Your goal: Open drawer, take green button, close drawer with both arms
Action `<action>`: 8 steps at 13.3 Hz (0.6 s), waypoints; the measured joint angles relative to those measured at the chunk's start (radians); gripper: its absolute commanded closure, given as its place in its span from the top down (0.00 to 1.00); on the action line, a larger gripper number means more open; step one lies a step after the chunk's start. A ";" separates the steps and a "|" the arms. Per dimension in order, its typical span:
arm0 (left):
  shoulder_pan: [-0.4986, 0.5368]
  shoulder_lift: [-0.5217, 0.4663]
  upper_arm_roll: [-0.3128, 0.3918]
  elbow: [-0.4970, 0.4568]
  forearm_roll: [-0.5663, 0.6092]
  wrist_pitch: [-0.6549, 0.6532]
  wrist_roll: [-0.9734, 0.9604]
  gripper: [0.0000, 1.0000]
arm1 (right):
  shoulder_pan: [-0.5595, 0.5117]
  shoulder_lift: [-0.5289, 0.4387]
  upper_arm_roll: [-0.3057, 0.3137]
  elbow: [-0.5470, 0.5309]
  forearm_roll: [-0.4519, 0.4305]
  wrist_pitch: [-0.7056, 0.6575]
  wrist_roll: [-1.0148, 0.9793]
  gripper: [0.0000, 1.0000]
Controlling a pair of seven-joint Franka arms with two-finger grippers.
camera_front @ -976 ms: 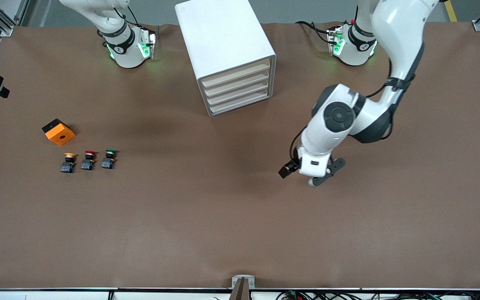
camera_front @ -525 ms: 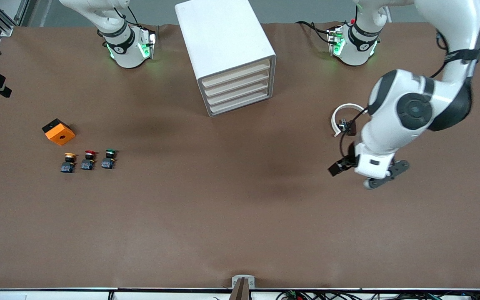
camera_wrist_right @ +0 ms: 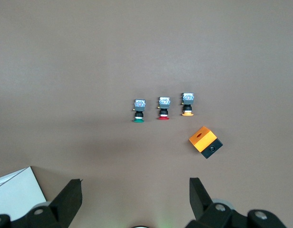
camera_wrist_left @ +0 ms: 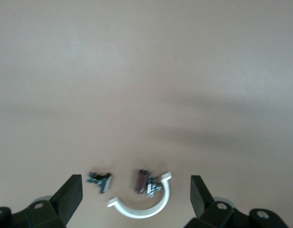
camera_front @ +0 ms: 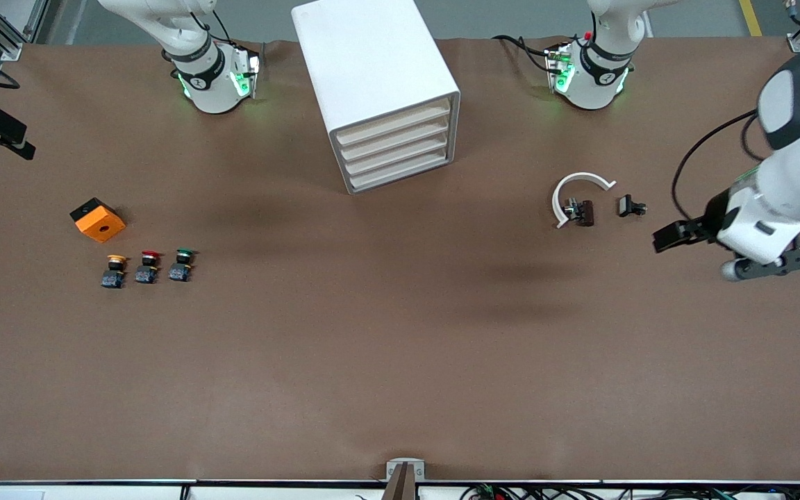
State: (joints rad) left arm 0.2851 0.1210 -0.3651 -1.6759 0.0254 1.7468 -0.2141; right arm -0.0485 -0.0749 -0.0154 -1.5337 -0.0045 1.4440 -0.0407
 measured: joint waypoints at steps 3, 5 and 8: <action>0.058 -0.069 0.000 -0.003 -0.024 -0.051 0.108 1.00 | -0.009 0.000 0.003 0.000 0.000 -0.001 0.000 1.00; 0.108 -0.107 0.000 -0.006 -0.068 -0.062 0.175 1.00 | -0.014 0.000 0.003 0.000 0.000 -0.001 0.000 1.00; 0.134 -0.139 0.001 -0.008 -0.088 -0.065 0.200 1.00 | -0.014 0.000 0.005 0.000 0.000 -0.001 0.000 1.00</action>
State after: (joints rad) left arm 0.4187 -0.0181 -0.3643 -1.6838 -0.0631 1.6816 -0.0145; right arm -0.0628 -0.0753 -0.0101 -1.5332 -0.0045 1.4428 -0.0407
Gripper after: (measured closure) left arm 0.000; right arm 0.000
